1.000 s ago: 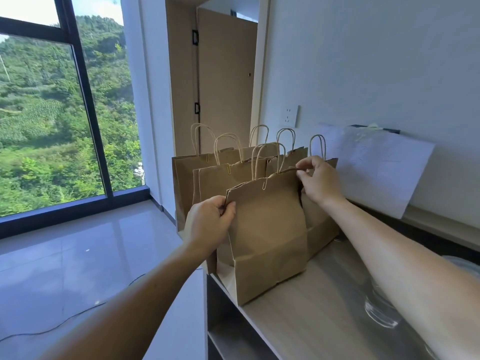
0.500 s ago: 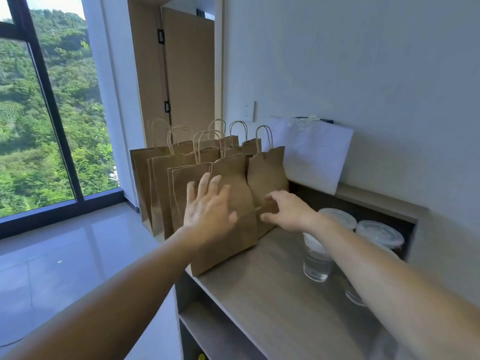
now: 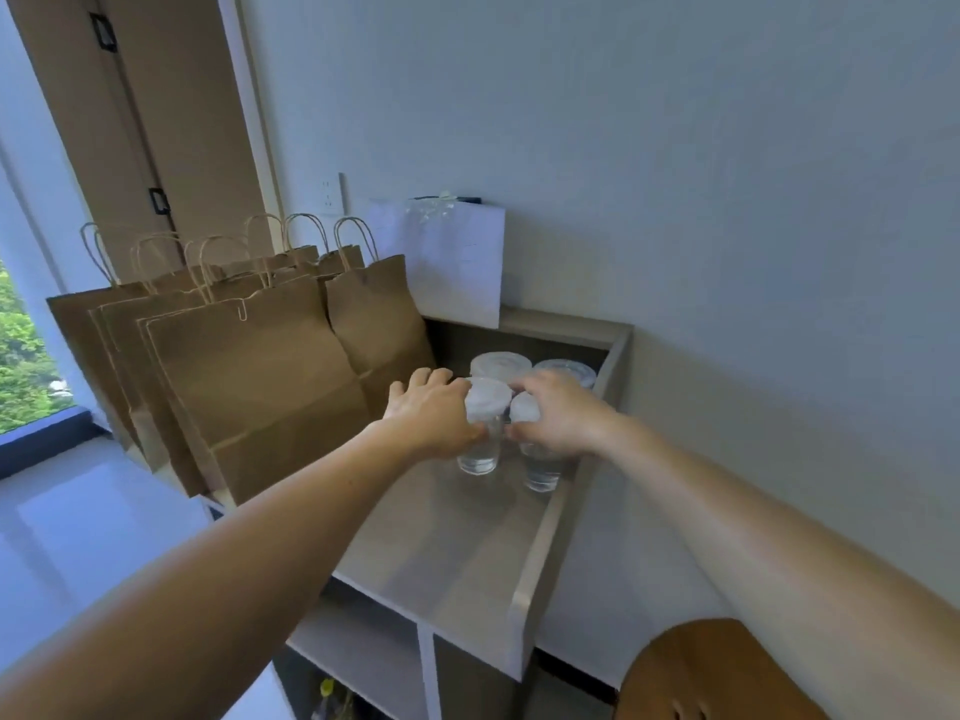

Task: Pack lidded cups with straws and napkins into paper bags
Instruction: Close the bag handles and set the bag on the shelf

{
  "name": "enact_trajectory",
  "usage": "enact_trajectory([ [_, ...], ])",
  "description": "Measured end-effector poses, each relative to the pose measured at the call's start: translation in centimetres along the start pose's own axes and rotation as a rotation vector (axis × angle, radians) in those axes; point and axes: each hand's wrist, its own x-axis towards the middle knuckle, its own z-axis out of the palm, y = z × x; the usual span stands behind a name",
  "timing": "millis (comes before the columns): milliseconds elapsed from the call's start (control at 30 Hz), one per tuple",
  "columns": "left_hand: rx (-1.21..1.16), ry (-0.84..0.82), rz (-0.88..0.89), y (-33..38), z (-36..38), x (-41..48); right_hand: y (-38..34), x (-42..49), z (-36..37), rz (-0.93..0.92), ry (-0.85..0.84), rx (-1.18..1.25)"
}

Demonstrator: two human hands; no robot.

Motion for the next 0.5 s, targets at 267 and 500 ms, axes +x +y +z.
enact_trajectory([
  [267,-0.125,0.001,0.302,9.4,-0.6,-0.5,3.2,-9.8,-2.5,0.268,0.168,-0.006],
  [500,-0.166,-0.092,0.561,19.8,2.7,-5.0,8.0,-22.2,-2.5,0.581,0.144,-0.025],
])
